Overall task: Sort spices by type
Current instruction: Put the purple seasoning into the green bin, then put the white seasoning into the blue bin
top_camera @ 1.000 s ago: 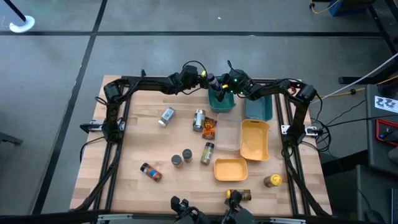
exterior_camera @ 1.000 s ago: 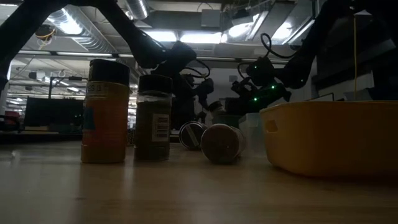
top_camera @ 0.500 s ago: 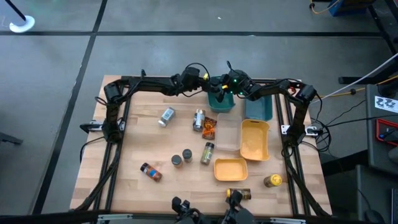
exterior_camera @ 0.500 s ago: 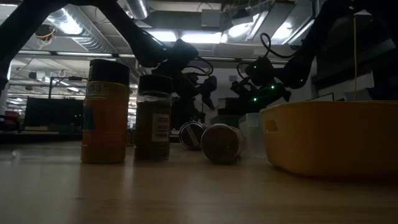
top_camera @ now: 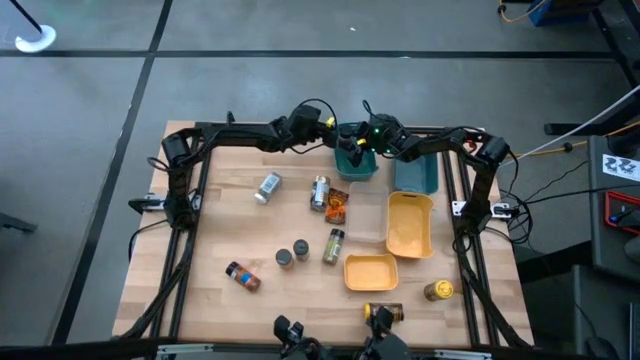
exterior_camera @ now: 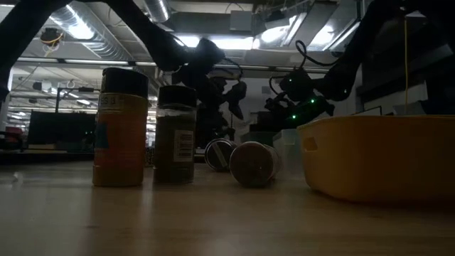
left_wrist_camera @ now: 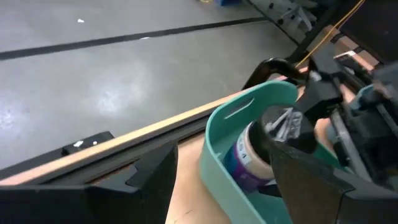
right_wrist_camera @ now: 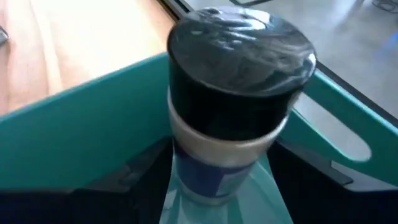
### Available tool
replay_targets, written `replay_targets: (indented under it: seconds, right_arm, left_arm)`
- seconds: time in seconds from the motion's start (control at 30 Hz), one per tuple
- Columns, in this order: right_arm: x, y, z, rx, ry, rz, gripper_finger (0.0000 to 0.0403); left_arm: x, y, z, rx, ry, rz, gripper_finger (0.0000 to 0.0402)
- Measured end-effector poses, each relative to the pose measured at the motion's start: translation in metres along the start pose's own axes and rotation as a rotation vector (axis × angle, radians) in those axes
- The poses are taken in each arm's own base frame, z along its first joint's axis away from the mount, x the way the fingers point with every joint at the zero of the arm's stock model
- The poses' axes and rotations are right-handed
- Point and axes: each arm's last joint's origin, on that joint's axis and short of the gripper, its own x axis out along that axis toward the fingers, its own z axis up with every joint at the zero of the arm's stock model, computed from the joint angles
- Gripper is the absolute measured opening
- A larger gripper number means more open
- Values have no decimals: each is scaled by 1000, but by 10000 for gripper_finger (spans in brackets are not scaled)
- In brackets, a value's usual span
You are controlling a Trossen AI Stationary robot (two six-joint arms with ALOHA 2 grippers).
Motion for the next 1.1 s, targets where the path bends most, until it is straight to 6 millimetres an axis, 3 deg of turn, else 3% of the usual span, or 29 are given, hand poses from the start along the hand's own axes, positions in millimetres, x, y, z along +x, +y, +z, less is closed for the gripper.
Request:
replay_targets:
  seconds: [0.2, 0.47, 0.67, 1.1]
  right_arm:
    - [-12, 0, 10, 0, 10, -24, 257]
    - [-31, 1, 18, 6, 77, -35, 257]
    - [-47, 3, 21, 14, 144, -26, 257]
    - [-86, 6, 34, 21, 199, -18, 257]
  left_arm:
    - [-24, -5, 13, 24, 19, 1, 239]
    - [-54, -18, 7, 87, 151, 15, 239]
    - [-88, -20, 5, 145, 282, 48, 239]
    - [-140, -9, -27, 264, 708, 255, 239]
